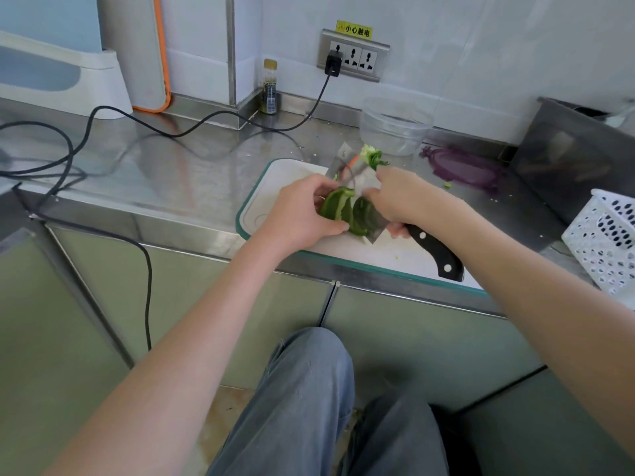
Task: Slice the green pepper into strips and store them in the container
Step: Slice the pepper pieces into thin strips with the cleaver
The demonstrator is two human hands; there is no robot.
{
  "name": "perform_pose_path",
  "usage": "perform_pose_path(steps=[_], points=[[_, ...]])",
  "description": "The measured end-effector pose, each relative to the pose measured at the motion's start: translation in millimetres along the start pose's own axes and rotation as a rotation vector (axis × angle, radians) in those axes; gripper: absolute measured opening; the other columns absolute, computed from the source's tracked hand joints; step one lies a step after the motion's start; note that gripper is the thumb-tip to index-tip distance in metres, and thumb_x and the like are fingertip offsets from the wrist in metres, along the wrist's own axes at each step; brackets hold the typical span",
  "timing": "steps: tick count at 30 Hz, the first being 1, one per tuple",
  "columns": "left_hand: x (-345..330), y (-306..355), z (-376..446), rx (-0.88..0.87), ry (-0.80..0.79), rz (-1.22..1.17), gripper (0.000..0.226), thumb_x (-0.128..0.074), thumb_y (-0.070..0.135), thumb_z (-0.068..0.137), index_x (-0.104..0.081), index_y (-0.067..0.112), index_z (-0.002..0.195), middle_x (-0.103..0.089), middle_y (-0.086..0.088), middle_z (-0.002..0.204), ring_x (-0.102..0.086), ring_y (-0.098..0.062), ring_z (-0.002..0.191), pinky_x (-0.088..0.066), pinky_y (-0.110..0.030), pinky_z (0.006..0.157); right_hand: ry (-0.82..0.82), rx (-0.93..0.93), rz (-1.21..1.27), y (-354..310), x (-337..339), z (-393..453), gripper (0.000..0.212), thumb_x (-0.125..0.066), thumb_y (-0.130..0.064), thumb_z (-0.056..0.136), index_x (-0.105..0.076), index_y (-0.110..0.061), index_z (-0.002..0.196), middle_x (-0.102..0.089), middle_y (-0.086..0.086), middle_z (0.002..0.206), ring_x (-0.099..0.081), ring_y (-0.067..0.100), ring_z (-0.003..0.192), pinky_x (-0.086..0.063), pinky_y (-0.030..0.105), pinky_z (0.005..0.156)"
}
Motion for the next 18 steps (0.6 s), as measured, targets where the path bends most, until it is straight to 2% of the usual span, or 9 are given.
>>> perform_pose_path(steps=[2,3,6,9,12,16,18], points=[[0,-1,0,-0.017,-0.025,-0.052,0.057,-0.085,0.011,0.063,-0.061,0.019,0.114,-0.064,0.005,0.104,-0.062,-0.010,0.091,-0.049,-0.015,0.080,0.009,-0.007,0.000,3,0,8,0.035,-0.040,-0.023,0.098,-0.054,0.003,0.116,-0.050,0.002,0.029,-0.042,0.003,0.018,-0.032,0.011,0.025],[0,-1,0,-0.025,-0.032,-0.072,0.056,-0.085,0.009,0.062,-0.062,0.020,0.112,-0.064,0.005,0.103,-0.062,-0.010,0.089,-0.050,-0.014,0.079,-0.009,-0.012,0.006,5,1,11,0.035,-0.041,-0.023,0.098,-0.054,0.004,0.116,-0.049,-0.006,0.027,-0.043,0.004,0.018,-0.031,0.010,0.025],[1,0,-3,-0.048,-0.049,-0.075,0.051,-0.085,0.008,0.063,-0.060,0.023,0.105,-0.062,0.007,0.098,-0.064,-0.014,0.084,-0.054,-0.023,0.079,-0.014,-0.008,-0.004,0,2,14,0.035,-0.040,-0.022,0.099,-0.053,0.005,0.117,-0.045,-0.016,0.025,-0.044,0.004,0.019,-0.031,0.010,0.024],[3,2,-4,-0.060,-0.066,-0.066,0.044,-0.082,0.011,0.066,-0.058,0.022,0.101,-0.061,0.007,0.096,-0.065,-0.019,0.080,-0.055,-0.032,0.077,0.000,0.029,0.003,-3,1,15,0.034,-0.038,-0.019,0.100,-0.052,0.005,0.120,-0.049,0.005,0.032,-0.042,0.002,0.018,-0.033,0.009,0.024],[4,4,-3,-0.047,-0.031,-0.116,0.023,-0.070,0.009,0.081,-0.058,0.024,0.093,-0.062,0.002,0.095,-0.065,-0.025,0.080,-0.055,-0.039,0.077,0.019,0.048,-0.003,-6,0,11,0.034,-0.037,-0.018,0.100,-0.052,0.006,0.119,-0.048,0.006,0.058,-0.041,0.001,0.018,-0.031,0.010,0.021],[2,1,1,-0.040,0.031,-0.126,0.028,-0.058,-0.001,0.086,-0.053,0.027,0.086,-0.059,0.006,0.087,-0.062,-0.020,0.084,-0.053,-0.033,0.076,0.026,0.067,-0.060,-7,0,7,0.032,-0.040,-0.018,0.098,-0.053,0.005,0.115,-0.052,0.009,0.064,-0.040,0.001,0.017,-0.032,0.010,0.024],[5,-4,4,0.002,0.103,-0.204,0.033,-0.055,-0.004,0.086,-0.054,0.029,0.081,-0.059,0.007,0.085,-0.059,-0.016,0.084,-0.050,-0.026,0.070,0.032,0.069,-0.113,-9,-1,1,0.030,-0.039,-0.016,0.098,-0.053,0.005,0.112,-0.059,0.018,0.078,-0.046,0.006,0.023,-0.032,0.012,0.026]])
Point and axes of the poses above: each hand's wrist, its own z-axis towards the middle knuckle, its own x-axis out of the back of the hand, y = z × x, the point moved 1 cm from there along z, towards the middle knuckle
